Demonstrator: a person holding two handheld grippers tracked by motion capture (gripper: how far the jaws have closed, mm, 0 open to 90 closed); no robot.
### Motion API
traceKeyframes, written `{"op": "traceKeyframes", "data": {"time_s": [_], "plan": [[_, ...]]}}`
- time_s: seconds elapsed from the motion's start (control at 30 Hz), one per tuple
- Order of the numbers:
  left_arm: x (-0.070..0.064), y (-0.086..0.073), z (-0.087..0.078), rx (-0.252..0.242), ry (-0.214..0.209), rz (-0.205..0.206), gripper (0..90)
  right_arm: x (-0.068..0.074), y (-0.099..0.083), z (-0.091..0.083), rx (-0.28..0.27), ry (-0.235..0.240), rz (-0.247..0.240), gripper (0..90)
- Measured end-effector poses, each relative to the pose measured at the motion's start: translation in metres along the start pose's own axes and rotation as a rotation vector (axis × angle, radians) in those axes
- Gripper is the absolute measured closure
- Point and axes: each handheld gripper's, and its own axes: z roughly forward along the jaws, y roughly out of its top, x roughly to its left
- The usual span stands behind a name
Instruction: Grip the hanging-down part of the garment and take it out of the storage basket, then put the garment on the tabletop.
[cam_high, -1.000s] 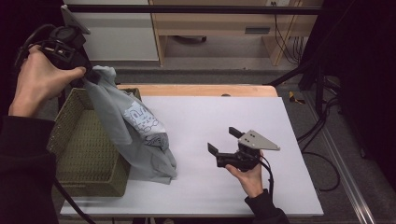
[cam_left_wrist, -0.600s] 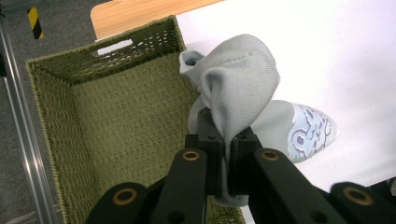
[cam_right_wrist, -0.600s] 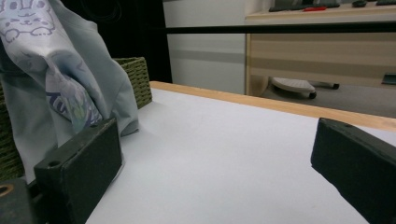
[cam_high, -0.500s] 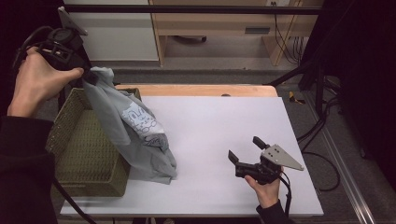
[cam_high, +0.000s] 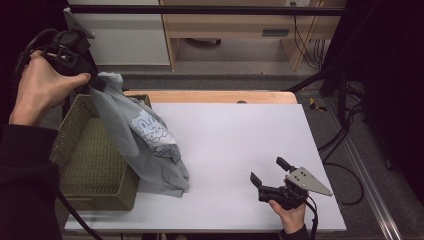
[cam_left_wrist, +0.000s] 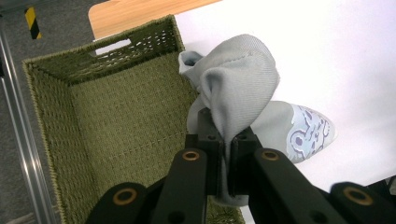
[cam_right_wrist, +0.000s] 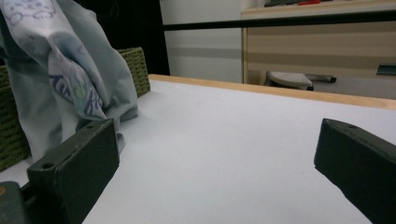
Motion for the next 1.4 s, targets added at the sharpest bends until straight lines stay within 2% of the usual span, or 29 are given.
{"op": "traceKeyframes", "data": {"time_s": [0.13,0.23,0.43,0.5,0.57,0.6,0.63,0.67,0.73,0.9,0.93,0.97,1.07,1.17,1.2,1.23,1.27,1.3,1.33,1.4], "plan": [[-0.002,0.0,0.001,0.001,0.002,0.004,85.7,-0.001,-0.001,-0.002,0.006,-0.002,0.008,0.3],[-0.006,0.001,0.0,-0.001,-0.001,0.021,85.7,-0.003,-0.003,-0.003,0.01,0.0,0.003,0.4],[-0.024,0.005,0.003,-0.006,-0.018,0.059,85.7,-0.003,-0.004,-0.002,0.018,-0.001,0.014,0.5],[-0.036,0.008,0.005,-0.007,-0.027,0.092,85.7,-0.004,-0.004,-0.003,0.014,0.002,0.012,0.5],[-0.041,0.008,0.007,-0.007,-0.029,0.101,85.7,-0.004,-0.004,-0.004,0.018,0.003,0.015,0.6],[-0.05,0.01,0.009,-0.009,-0.033,0.137,85.7,-0.004,-0.004,-0.004,0.017,0.003,0.013,0.5],[-0.055,0.011,0.011,-0.015,-0.037,0.141,85.7,-0.004,-0.004,-0.004,0.018,0.004,0.013,0.6],[-0.055,0.011,0.011,-0.015,-0.037,0.141,85.7,-0.003,-0.004,-0.004,0.019,0.0,0.017,0.6],[-0.065,0.012,0.014,-0.019,-0.049,0.169,85.7,-0.003,-0.004,-0.004,0.02,0.001,0.018,0.6],[-0.091,0.017,0.023,-0.019,-0.064,0.249,85.7,-0.004,-0.004,-0.006,0.018,0.005,0.016,0.7],[-0.102,0.018,0.028,-0.018,-0.079,0.262,85.8,-0.004,-0.004,-0.007,0.016,0.008,0.015,0.8],[-0.102,0.018,0.028,-0.018,-0.079,0.262,85.8,-0.004,-0.004,-0.007,0.016,0.008,0.015,0.8],[-0.115,0.022,0.034,-0.01,-0.086,0.294,85.8,-0.004,-0.003,-0.008,0.015,0.009,0.018,0.9],[-0.129,0.022,0.04,-0.021,-0.102,0.32,85.8,-0.004,-0.002,-0.009,0.015,0.014,0.021,1.0],[-0.139,0.022,0.045,-0.019,-0.111,0.342,85.8,-0.003,-0.002,-0.009,0.013,0.013,0.031,1.1],[-0.144,0.021,0.047,-0.021,-0.105,0.355,85.8,-0.004,-0.002,-0.009,0.01,0.016,0.025,1.1],[-0.148,0.021,0.049,-0.009,-0.112,0.371,85.8,-0.005,-0.002,-0.009,0.003,0.02,-0.001,1.1],[-0.148,0.021,0.049,-0.009,-0.112,0.371,85.8,-0.005,-0.002,-0.009,0.003,0.02,-0.001,1.1],[-0.153,0.02,0.051,-0.015,-0.11,0.379,85.8,-0.003,-0.002,-0.01,0.014,0.015,0.024,1.1],[-0.161,0.019,0.054,-0.007,-0.114,0.41,85.8,-0.003,-0.001,-0.01,0.007,0.016,0.02,1.1]]}}
